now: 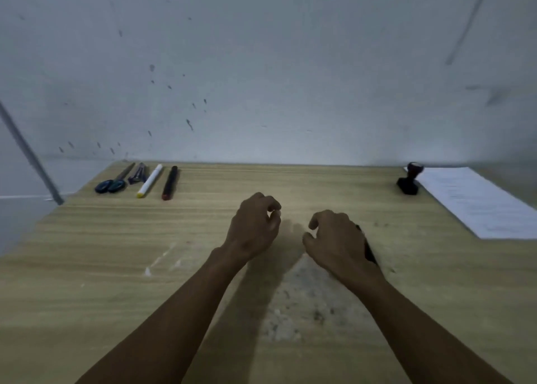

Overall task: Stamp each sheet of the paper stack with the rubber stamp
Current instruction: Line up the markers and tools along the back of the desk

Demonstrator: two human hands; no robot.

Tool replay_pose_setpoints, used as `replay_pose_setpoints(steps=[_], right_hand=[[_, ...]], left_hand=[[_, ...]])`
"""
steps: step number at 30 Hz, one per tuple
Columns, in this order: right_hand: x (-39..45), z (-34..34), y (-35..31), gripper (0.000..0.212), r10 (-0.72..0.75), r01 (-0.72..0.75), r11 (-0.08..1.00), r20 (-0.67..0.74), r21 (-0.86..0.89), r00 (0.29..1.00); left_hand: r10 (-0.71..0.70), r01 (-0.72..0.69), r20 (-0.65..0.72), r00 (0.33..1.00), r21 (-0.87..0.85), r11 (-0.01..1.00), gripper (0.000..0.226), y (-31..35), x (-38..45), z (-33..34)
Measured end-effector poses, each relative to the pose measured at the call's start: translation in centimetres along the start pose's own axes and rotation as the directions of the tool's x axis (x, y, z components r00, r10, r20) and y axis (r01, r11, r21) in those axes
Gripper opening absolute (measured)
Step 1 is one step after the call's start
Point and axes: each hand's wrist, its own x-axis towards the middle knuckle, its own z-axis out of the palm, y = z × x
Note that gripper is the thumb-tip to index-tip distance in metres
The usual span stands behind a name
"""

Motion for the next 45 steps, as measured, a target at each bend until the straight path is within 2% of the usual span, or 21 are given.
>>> replay_pose_setpoints(steps=[4,8,12,15,17,19,21,23,28,32,36,38,42,45], right_hand=[[-2.0,-1.6,5.0,0.031,0.171,-0.174,0.981,-0.039,-0.084,0.984],[-3.2,-2.6,8.0,0.047,0.309,-0.302,0.943,0.036,-0.138,0.950],[-3.6,-2.8,8.9,0.026,0.341,-0.340,0.939,0.020,-0.047,0.940],[-3.4,-2.8,8.2,0.027,0.352,-0.353,0.932,0.023,0.085,0.936],[-3.2,-2.5,7.0,0.032,0.328,-0.323,0.910,0.026,0.260,0.944],[-3.0,-2.2,5.3,0.032,0.246,-0.230,0.869,0.020,0.438,0.969],[-2.9,-2.1,3.3,0.029,0.167,-0.150,0.844,0.013,0.516,0.986],[-2.7,-1.9,1.7,0.030,0.118,-0.097,0.835,-0.004,0.542,0.993],[-1.9,-1.1,-1.3,0.042,0.015,-0.065,0.825,0.092,0.561,0.996],[-0.9,-0.4,-3.3,0.045,-0.073,-0.019,0.850,0.155,0.527,0.985],[0.6,1.0,-4.8,0.038,-0.117,0.023,0.884,0.174,0.467,0.978],[1.7,2.1,-5.6,0.038,-0.125,0.041,0.907,0.175,0.419,0.977],[4.3,3.9,-7.3,0.037,-0.119,0.047,0.940,0.198,0.338,0.973],[6.3,5.0,-8.2,0.037,-0.140,0.079,0.958,0.209,0.276,0.968]], left_hand=[[0.005,-0.003,0.048,0.999,-0.048,0.999,0.012,2.8,-1.5,2.7],[-0.024,0.031,0.080,0.997,-0.089,0.996,0.015,4.8,-2.6,4.1],[-0.083,0.096,0.118,0.990,-0.114,0.989,0.018,5.9,-3.1,4.4],[-0.145,0.177,0.191,0.971,-0.163,0.971,0.018,6.9,-3.5,3.8],[-0.210,0.265,0.234,0.949,-0.237,0.935,0.023,7.5,-3.7,3.2],[-0.317,0.415,0.296,0.901,-0.375,0.829,0.031,7.9,-3.7,2.5],[-0.404,0.545,0.369,0.837,-0.485,0.684,0.032,7.9,-3.7,1.5],[-0.443,0.595,0.398,0.804,-0.549,0.587,0.026,7.6,-3.5,0.6],[-0.509,0.621,0.370,0.777,-0.579,0.527,0.019,5.5,-2.7,-2.0],[-0.641,0.640,0.250,0.726,-0.585,0.497,0.019,2.4,-1.3,-4.0],[-0.761,0.691,0.115,0.638,-0.522,0.500,0.010,-1.7,1.0,-5.7],[-0.776,0.710,0.043,0.629,-0.440,0.551,0.008,-3.9,2.3,-6.6],[-0.693,0.682,-0.099,0.714,-0.125,0.721,0.012,-8.1,4.9,-7.6],[-0.615,0.630,-0.145,0.775,0.112,0.768,0.014,-10.8,7.0,-7.6]])
